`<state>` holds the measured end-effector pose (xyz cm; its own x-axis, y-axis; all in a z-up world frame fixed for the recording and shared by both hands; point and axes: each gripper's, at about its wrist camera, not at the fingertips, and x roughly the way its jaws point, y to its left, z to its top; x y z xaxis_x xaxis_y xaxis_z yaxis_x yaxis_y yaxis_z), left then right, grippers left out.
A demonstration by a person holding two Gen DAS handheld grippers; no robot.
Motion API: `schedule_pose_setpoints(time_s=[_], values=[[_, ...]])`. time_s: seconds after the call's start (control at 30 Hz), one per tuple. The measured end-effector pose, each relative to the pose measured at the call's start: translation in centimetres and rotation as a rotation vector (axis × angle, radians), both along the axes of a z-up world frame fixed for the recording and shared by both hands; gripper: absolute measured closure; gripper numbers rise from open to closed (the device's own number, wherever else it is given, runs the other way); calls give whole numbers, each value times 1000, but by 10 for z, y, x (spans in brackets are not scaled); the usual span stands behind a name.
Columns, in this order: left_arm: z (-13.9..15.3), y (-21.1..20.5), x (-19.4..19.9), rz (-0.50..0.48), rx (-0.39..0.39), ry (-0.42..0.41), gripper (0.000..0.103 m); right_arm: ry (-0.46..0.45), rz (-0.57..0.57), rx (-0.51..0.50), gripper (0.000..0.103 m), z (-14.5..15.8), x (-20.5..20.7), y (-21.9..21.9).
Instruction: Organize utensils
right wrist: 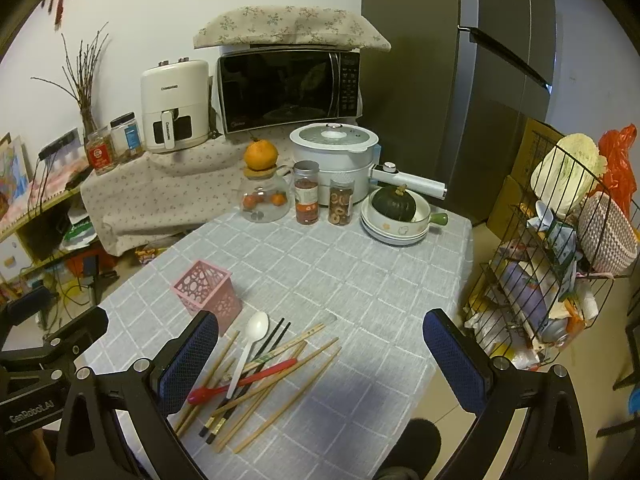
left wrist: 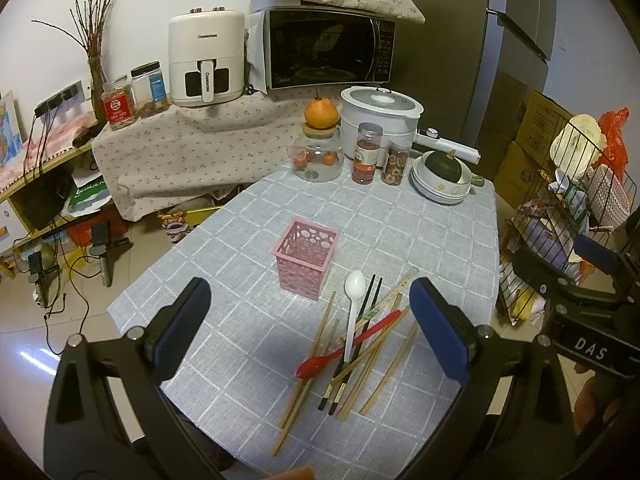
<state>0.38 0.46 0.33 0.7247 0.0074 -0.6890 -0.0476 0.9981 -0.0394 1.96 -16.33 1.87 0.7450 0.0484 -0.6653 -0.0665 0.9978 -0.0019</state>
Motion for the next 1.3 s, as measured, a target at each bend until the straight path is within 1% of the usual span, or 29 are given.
schedule_pose_setpoints(time_s=[1.3], values=[[0, -3, 0, -2, 7, -1, 4, 1, -2, 1, 0, -1, 0, 0]])
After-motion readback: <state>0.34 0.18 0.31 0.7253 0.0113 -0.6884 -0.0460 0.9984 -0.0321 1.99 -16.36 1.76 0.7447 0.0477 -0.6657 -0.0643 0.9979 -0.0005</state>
